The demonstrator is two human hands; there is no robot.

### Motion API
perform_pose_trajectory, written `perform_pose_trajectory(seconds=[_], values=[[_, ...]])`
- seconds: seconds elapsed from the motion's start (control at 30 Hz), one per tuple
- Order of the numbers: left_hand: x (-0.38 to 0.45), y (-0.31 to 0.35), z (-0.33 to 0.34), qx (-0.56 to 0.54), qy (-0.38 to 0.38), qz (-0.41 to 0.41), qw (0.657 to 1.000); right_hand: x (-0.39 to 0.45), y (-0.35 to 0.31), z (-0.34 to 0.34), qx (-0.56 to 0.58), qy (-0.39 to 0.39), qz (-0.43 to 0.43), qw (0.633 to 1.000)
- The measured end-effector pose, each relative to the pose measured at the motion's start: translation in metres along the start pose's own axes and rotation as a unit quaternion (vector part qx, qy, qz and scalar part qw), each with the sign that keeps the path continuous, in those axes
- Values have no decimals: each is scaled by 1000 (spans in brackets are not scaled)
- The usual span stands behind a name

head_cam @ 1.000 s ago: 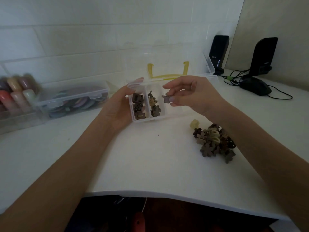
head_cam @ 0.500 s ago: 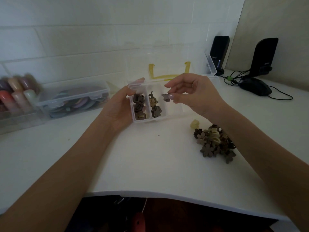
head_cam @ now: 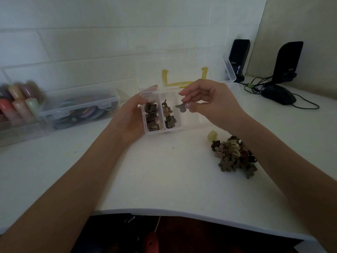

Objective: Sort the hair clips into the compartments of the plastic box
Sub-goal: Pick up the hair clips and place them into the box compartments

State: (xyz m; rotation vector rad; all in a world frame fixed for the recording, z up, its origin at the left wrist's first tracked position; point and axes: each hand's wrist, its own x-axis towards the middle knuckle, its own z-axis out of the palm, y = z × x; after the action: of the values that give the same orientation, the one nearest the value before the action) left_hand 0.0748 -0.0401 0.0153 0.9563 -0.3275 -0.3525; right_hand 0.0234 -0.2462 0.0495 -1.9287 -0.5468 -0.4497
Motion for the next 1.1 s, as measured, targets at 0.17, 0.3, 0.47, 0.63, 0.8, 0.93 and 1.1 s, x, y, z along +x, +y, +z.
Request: perform_pose_trajectory(seconds=[0.17,0.3,0.47,0.63,0.8,0.93,1.1], values=[[-1,0,1,0,3,0,1000,-1,1,1,-36,45,-14,998],[-2,1,2,11,-3,1,1000,0,3,0,-84,77,-13,993],[-1,0,-1,11,6,1,1000,-2,4,1,-146,64,-38,986],[-2,0,-1,11,11,-2,1000,-7,8,6,-450,-48,-61,890],[-2,0,1,17,22,1,1000,-8,3,6,-451,-60,-87,886],[-2,2,2,18,36,5,999,-2,-10,-17,-264,-80,-35,961],[-3,4,4,14,59,2,998,-6,-23,-43,-295,-307,143,893]])
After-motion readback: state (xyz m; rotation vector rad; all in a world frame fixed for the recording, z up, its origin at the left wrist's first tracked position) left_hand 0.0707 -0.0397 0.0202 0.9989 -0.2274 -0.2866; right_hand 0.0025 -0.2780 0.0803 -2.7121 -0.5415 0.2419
